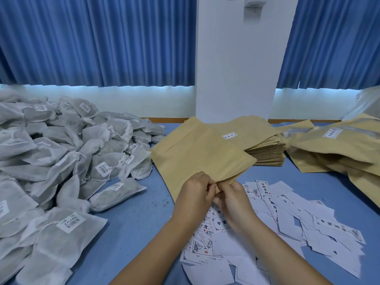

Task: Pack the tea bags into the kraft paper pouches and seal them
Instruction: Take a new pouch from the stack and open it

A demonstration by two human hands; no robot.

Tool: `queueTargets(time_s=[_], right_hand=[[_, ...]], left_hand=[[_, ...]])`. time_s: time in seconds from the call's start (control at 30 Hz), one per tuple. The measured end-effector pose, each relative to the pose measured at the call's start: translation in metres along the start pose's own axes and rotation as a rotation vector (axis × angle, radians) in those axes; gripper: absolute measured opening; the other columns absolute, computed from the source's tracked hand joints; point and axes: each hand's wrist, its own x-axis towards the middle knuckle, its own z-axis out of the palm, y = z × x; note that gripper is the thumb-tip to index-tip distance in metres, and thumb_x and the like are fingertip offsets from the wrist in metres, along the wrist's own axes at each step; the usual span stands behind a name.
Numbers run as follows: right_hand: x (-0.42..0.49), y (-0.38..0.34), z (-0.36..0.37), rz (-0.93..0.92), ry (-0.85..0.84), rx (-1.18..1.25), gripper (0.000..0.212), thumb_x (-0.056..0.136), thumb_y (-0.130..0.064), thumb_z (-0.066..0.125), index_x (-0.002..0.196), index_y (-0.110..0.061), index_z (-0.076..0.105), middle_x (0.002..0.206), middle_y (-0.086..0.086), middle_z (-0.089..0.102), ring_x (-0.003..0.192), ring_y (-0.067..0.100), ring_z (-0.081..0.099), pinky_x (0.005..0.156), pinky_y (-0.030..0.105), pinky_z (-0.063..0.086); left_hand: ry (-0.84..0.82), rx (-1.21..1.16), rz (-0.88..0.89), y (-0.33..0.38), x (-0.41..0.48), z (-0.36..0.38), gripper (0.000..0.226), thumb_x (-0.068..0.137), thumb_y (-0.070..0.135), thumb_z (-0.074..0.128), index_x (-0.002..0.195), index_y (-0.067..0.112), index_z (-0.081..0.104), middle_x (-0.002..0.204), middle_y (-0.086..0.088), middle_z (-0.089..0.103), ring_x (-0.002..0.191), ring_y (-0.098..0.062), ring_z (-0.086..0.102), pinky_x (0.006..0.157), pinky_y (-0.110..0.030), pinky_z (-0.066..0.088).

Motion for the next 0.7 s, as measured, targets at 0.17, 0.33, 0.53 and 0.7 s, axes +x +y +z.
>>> queueTargets(time_s=[0.17, 0.33, 0.53, 0.7], right_hand=[[0.0, -0.003, 0.009, -0.015, 0.039, -0.12, 0.036, 0.093, 0.011, 0.028, 0.075, -0.006, 0.054, 0.052, -0.004, 0.06, 0.049, 0.011, 0.058, 0.045, 0.018, 0.048], [-0.003, 0.002, 0.009, 0.026, 0.091, -0.139, 0.027, 0.095, 0.006, 0.032, 0.09, -0.001, 0.058, 0.067, 0.009, 0.07, 0.057, 0.016, 0.069, 0.05, 0.022, 0.054], [0.002, 0.002, 0.003, 0.029, 0.144, -0.312, 0.027, 0.094, 0.0, 0.039, 0.072, -0.005, 0.054, 0.046, 0.006, 0.054, 0.037, 0.016, 0.055, 0.038, 0.022, 0.044], [0.01, -0.015, -0.007, 0.08, 0.179, -0.29, 0.032, 0.091, 0.01, 0.03, 0.09, -0.006, 0.058, 0.043, 0.009, 0.053, 0.035, 0.021, 0.053, 0.038, 0.025, 0.041]], left_hand=[[0.228, 0.094, -0.005, 0.009, 0.002, -0.013, 0.012, 0.085, 0.002, 0.065, 0.075, 0.002, 0.059, 0.073, -0.008, 0.057, 0.064, -0.022, 0.053, 0.054, -0.032, 0.041], [0.292, 0.132, -0.085, -0.003, 0.01, -0.033, 0.016, 0.084, 0.009, 0.063, 0.091, 0.009, 0.048, 0.088, -0.003, 0.051, 0.068, -0.021, 0.046, 0.053, -0.036, 0.036], [0.017, 0.25, 0.193, 0.017, 0.006, -0.016, 0.049, 0.075, 0.001, 0.053, 0.119, 0.018, 0.064, 0.087, -0.007, 0.048, 0.066, -0.027, 0.055, 0.052, -0.031, 0.046], [0.279, -0.195, 0.258, -0.022, 0.022, -0.063, 0.04, 0.076, -0.011, 0.056, 0.1, 0.016, 0.075, 0.079, 0.002, 0.046, 0.069, -0.006, 0.047, 0.063, -0.014, 0.039]])
